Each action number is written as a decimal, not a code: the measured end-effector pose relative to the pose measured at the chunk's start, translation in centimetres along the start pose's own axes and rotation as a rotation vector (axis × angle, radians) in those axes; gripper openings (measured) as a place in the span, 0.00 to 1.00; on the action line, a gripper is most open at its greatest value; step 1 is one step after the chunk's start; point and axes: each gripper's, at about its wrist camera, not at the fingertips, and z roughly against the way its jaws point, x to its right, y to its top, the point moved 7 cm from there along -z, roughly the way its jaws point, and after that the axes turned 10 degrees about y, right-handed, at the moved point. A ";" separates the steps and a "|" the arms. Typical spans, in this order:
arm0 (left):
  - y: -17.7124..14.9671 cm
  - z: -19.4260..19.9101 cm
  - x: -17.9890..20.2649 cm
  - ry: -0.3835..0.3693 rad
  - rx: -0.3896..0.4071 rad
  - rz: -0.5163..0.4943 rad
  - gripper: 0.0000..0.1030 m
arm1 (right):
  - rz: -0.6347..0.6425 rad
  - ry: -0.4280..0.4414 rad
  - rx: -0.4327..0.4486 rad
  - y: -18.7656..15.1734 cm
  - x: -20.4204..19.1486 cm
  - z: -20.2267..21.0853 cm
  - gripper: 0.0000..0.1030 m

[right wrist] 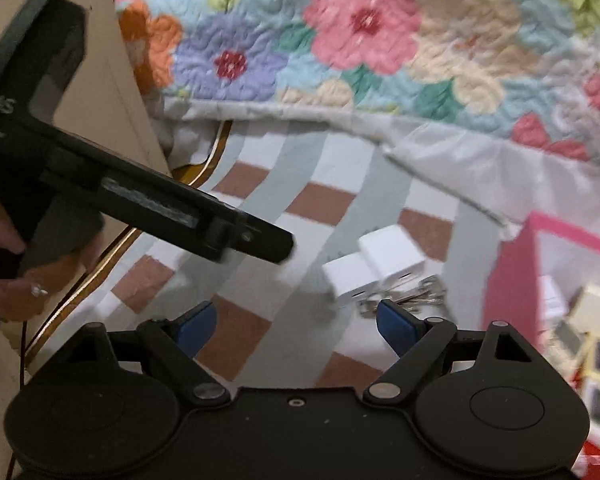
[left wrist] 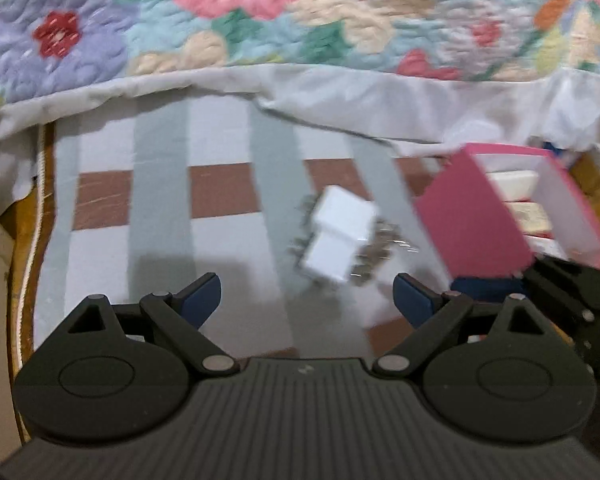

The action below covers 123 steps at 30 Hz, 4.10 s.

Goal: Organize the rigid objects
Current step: 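Move the left gripper back to the other white charger cube, then close the left gripper on the white charger cube, then carry the charger cube into the pink box and open the left gripper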

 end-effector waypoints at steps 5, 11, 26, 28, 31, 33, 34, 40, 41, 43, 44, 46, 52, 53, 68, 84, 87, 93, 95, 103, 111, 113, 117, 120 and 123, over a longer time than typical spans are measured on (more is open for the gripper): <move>-0.7 -3.2 -0.4 -0.017 0.026 0.011 0.88 | -0.024 -0.011 0.015 -0.7 1.2 -3.5 0.82; -0.4 -5.0 1.2 -0.034 0.112 -0.045 0.86 | -0.044 -0.033 0.021 -1.1 2.6 -6.7 0.63; -0.6 -8.1 1.2 -0.104 0.079 0.075 0.36 | -0.069 -0.074 0.051 -1.0 3.9 -8.2 0.57; -0.7 -8.5 1.7 -0.154 0.070 0.082 0.28 | -0.056 -0.072 0.052 -0.9 3.8 -8.3 0.59; -0.8 -8.5 1.9 -0.181 0.024 0.075 0.28 | -0.022 -0.093 0.045 -1.1 3.7 -8.1 0.58; -1.0 -8.2 1.9 -0.236 -0.066 0.090 0.28 | -0.001 -0.112 0.034 -1.3 3.5 -7.6 0.58; -1.3 -8.0 1.8 -0.268 -0.125 0.106 0.28 | 0.005 -0.112 0.030 -1.4 3.4 -7.3 0.58; -3.6 -7.7 1.1 -0.372 -0.328 0.290 0.28 | 0.044 -0.080 -0.033 -3.0 2.0 -6.2 0.60; -3.6 -7.8 1.2 -0.378 -0.332 0.303 0.29 | 0.038 -0.089 -0.037 -3.2 2.1 -6.4 0.60; -3.5 -7.9 1.3 -0.370 -0.332 0.316 0.32 | 0.018 -0.094 -0.023 -3.3 2.4 -6.6 0.62; -3.5 -8.0 1.3 -0.370 -0.331 0.322 0.32 | 0.013 -0.097 -0.012 -3.2 2.5 -6.7 0.62; -3.7 -8.3 1.2 -0.346 -0.328 0.329 0.32 | 0.016 -0.095 -0.008 -3.0 2.6 -7.0 0.64; -3.5 -8.8 0.4 -0.281 -0.292 0.336 0.29 | 0.025 -0.114 0.007 -2.7 2.9 -6.8 0.43; -3.4 -8.6 0.5 -0.279 -0.285 0.322 0.28 | 0.013 -0.110 0.006 -2.7 3.2 -6.7 0.42; -4.3 -1.2 5.5 -0.205 -0.197 -0.029 0.27 | 0.199 -0.152 -0.026 -3.3 -0.3 -2.6 0.46; -3.0 5.2 11.0 -0.236 -0.106 -0.109 0.27 | 0.183 -0.211 0.058 -2.4 -0.2 6.2 0.46; -2.1 6.9 12.6 -0.251 -0.087 -0.134 0.27 | 0.192 -0.232 0.068 -1.8 -0.1 8.2 0.46; -0.2 9.6 16.5 -0.318 -0.095 -0.185 0.27 | 0.167 -0.262 0.072 -1.1 1.4 13.0 0.46; 0.5 10.0 18.1 -0.343 -0.101 -0.195 0.27 | 0.155 -0.278 0.068 -0.9 2.4 14.4 0.46; 1.7 8.5 23.2 -0.383 -0.169 -0.219 0.27 | 0.067 -0.341 0.027 -1.9 6.1 16.9 0.45; 1.0 3.0 24.0 -0.369 -0.301 -0.141 0.29 | -0.163 -0.220 0.018 -3.9 10.6 15.1 0.46; 0.9 1.8 23.8 -0.353 -0.331 -0.114 0.28 | -0.230 -0.186 0.021 -4.4 11.3 14.7 0.46; 0.6 0.6 23.4 -0.336 -0.334 -0.077 0.32 | -0.347 -0.107 0.046 -4.8 11.9 14.5 0.47; 0.4 0.8 23.3 -0.365 -0.335 -0.067 0.38 | -0.381 -0.092 0.040 -5.1 12.1 14.3 0.47; 0.9 2.0 22.8 -0.351 -0.297 -0.082 0.44 | -0.352 -0.111 0.044 -4.6 11.6 15.0 0.49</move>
